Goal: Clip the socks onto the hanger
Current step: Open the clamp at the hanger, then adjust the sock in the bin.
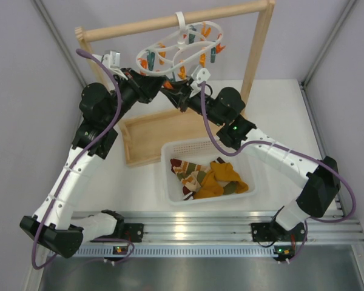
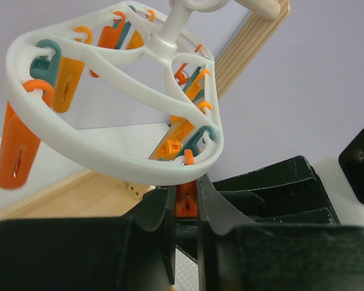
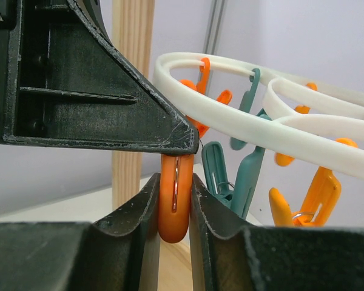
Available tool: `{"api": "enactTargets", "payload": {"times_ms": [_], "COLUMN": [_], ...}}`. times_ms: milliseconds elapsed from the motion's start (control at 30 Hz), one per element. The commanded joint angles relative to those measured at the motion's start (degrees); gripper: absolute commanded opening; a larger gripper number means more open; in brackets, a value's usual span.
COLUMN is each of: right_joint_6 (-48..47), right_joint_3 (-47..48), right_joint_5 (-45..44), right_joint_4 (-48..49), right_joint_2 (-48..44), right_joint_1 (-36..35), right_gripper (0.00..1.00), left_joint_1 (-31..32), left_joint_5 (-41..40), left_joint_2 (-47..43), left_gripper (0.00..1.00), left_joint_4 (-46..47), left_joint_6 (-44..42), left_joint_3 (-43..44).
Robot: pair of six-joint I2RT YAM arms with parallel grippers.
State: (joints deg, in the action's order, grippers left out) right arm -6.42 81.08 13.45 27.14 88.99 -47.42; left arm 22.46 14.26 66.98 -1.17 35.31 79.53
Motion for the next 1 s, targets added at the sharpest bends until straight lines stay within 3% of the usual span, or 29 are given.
{"api": "enactTargets", "payload": {"times_ms": [0, 67, 267, 333, 467, 533, 633, 733, 800, 867, 967], "right_joint_6": [-0.53, -0.53, 1.4, 2.54, 4.04, 0.56, -4.55, -14.64, -18.27, -17.24, -10.56], "right_joint_3": [0.75, 0.31, -3.81, -4.87, -5.58, -5.67, -8.21, -14.27, -17.09, -18.5, -21.92], "right_joint_5": [3.07, 2.9, 2.89, 4.2, 16.56, 19.67, 22.58, 19.69, 19.25, 19.07, 17.32], "right_joint_4": [0.2, -1.72, -8.58, -13.32, -25.35, -35.42, -43.02, -49.62, -54.89, -55.27, -50.79], "right_joint_2": [-2.06, -2.77, -7.68, -9.87, -12.61, -13.66, -16.55, -19.81, -20.35, -20.44, -20.61], "right_joint_1": [0.31, 0.22, 1.62, 3.47, 9.0, 11.9, 14.89, 16.48, 16.83, 16.75, 14.03], "right_gripper": [0.19, 0.39, 0.68, 0.72, 0.77, 0.8, 0.86, 0.84, 0.73, 0.62, 0.53], "left_joint_1": [-0.57, -0.57, -0.57, -0.66, -0.57, -0.66, -0.57, -0.66, -0.66, -0.57, -0.57], "left_joint_5": [-2.05, -2.04, -2.4, -2.31, -2.05, -1.96, -1.78, -1.52, -1.43, -1.52, -1.34], "left_joint_2": [0.52, 0.35, -0.27, -0.45, -0.71, -0.8, -0.89, -0.71, -0.71, -0.8, -0.89], "left_gripper": [0.09, 0.0, 0.0, 0.0, 0.0, 0.0, 0.0, 0.0, 0.0, 0.0, 0.0], "left_joint_4": [5.39, 5.13, 4.95, 4.77, 4.16, 3.98, 3.98, 4.07, 4.07, 4.16, 4.33], "left_joint_6": [0.81, 0.64, -0.06, -0.24, -1.2, -1.47, -1.82, -1.82, -1.91, -2.0, -2.0], "left_joint_3": [2.3, 1.95, 0.37, -0.16, -0.51, -0.86, -1.22, -1.3, -1.39, -1.56, -1.83]}}
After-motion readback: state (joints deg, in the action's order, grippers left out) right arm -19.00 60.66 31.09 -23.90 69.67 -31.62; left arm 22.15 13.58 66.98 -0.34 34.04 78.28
